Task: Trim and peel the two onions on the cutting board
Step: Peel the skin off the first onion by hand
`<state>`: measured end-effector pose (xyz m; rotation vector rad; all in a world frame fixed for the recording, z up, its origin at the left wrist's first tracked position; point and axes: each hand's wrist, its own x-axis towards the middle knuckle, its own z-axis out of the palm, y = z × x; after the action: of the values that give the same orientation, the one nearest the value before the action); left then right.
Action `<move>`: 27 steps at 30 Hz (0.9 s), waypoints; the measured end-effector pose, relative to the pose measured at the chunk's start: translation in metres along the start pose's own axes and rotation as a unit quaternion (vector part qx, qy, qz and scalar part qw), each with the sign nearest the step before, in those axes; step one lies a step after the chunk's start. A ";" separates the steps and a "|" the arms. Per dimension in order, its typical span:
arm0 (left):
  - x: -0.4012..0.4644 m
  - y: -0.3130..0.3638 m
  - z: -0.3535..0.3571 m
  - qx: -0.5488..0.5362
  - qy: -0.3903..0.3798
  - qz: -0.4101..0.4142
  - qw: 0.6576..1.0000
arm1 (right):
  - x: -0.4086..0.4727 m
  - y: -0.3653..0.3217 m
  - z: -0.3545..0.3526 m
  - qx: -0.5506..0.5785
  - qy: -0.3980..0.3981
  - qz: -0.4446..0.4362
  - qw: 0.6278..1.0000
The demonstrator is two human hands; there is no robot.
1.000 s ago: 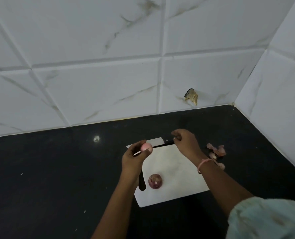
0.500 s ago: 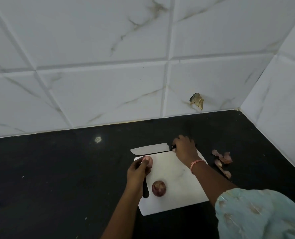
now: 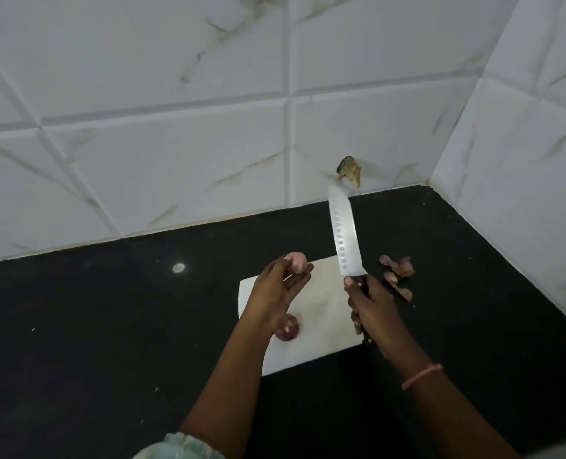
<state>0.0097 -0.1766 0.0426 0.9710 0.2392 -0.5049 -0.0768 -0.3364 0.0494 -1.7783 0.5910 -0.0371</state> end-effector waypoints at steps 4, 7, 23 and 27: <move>0.007 -0.015 0.019 0.287 -0.031 0.030 0.957 | -0.018 0.012 -0.013 0.040 0.048 0.040 0.997; 0.016 -0.028 0.032 0.439 -0.047 0.056 0.895 | -0.025 0.022 -0.023 0.000 0.067 0.041 0.997; 0.046 -0.043 0.009 0.614 -0.053 0.089 0.782 | -0.025 0.054 -0.002 -0.243 0.053 -0.039 0.968; 0.049 -0.041 0.007 0.628 -0.062 0.082 0.772 | -0.024 0.057 0.003 -0.266 0.036 -0.038 0.963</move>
<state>0.0308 -0.2156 -0.0033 2.2389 -0.3888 -0.5461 -0.1180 -0.3332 0.0029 -2.3300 0.6226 0.0061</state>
